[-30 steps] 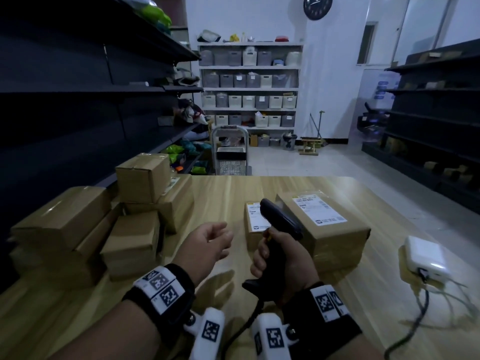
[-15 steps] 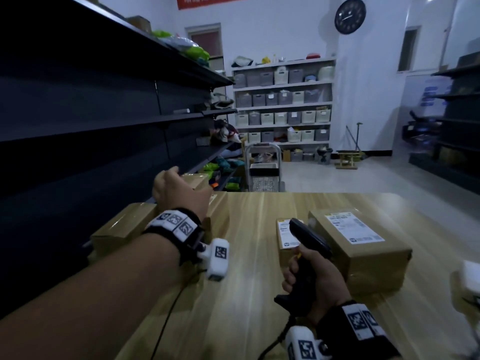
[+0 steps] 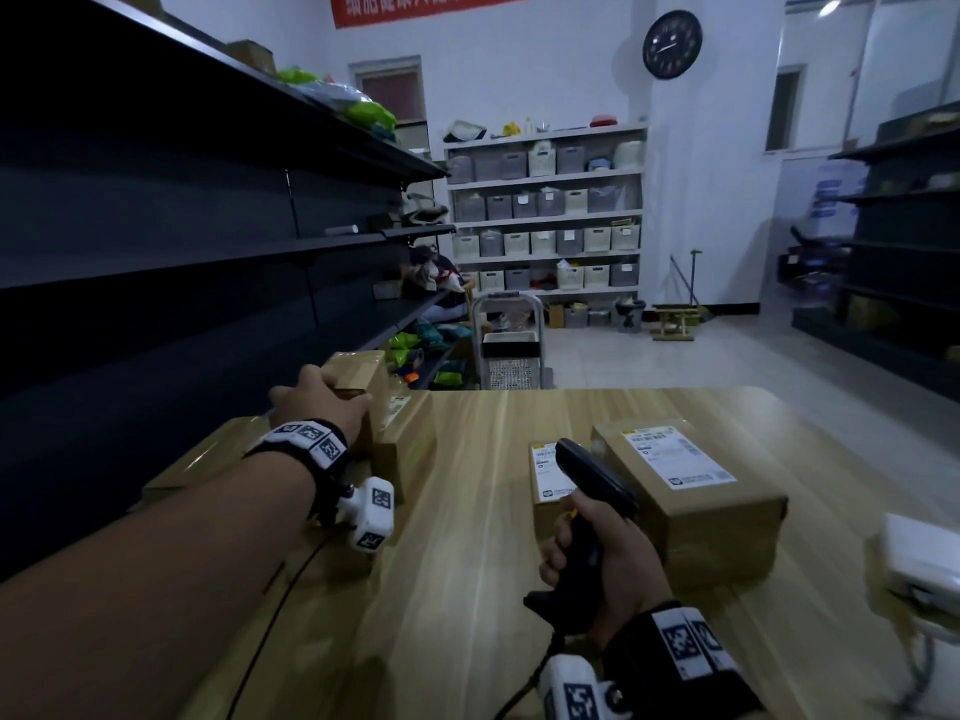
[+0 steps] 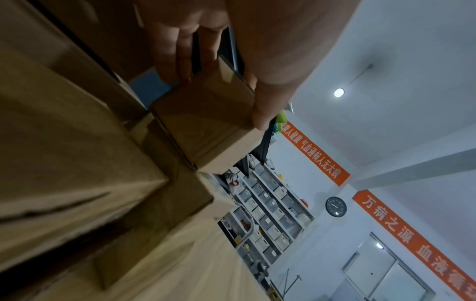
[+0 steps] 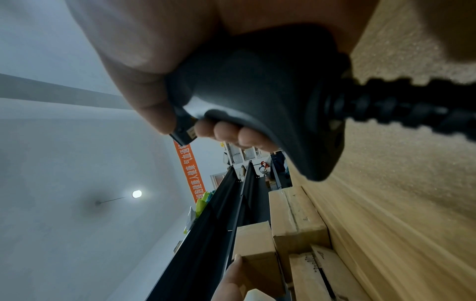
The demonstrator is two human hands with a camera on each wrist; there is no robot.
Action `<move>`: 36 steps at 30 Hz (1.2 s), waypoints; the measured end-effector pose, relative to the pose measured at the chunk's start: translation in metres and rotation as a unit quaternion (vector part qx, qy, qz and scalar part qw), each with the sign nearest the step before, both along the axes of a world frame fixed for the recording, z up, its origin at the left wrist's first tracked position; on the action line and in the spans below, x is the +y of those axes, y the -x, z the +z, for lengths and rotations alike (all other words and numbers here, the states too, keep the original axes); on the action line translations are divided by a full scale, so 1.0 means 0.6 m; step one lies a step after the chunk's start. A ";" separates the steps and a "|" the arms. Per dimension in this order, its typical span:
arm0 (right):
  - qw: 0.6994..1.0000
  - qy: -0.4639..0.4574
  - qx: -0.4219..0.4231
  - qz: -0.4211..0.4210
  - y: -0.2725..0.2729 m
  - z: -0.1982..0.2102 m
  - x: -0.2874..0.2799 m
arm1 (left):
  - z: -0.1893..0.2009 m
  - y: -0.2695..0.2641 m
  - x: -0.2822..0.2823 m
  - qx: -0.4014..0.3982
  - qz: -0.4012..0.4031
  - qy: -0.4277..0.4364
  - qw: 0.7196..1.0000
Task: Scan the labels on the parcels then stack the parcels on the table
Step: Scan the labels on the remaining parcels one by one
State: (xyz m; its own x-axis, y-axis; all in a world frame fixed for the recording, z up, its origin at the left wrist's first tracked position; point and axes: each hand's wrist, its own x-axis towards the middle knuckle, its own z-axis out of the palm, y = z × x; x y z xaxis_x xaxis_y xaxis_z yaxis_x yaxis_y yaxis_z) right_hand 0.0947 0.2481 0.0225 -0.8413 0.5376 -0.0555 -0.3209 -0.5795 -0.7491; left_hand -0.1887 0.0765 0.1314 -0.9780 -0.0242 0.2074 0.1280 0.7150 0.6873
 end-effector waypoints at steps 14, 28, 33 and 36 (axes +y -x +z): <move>1.000 0.009 0.005 -0.008 -0.008 0.011 0.000 | -0.034 -0.136 0.009 0.042 -0.188 -0.336 0.922; 0.999 0.031 0.007 0.010 0.011 -0.006 0.013 | -0.195 -0.223 0.018 -0.239 -0.245 -0.590 0.731; 0.999 0.016 -0.006 0.036 0.008 -0.005 0.012 | -0.211 -0.224 0.025 -0.225 -0.281 -0.542 0.759; 0.998 -0.016 -0.041 0.049 0.002 0.003 0.007 | -0.210 -0.221 0.024 -0.186 -0.301 -0.465 0.811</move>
State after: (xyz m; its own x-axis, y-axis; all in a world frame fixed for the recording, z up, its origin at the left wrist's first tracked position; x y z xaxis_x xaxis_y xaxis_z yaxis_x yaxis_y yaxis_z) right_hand 0.0935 0.2523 0.0244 -0.8836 0.4549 -0.1106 -0.1997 -0.5800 -0.7898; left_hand -0.0561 0.0911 0.0054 -0.8618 0.5035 0.0612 -0.0783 -0.2512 0.9648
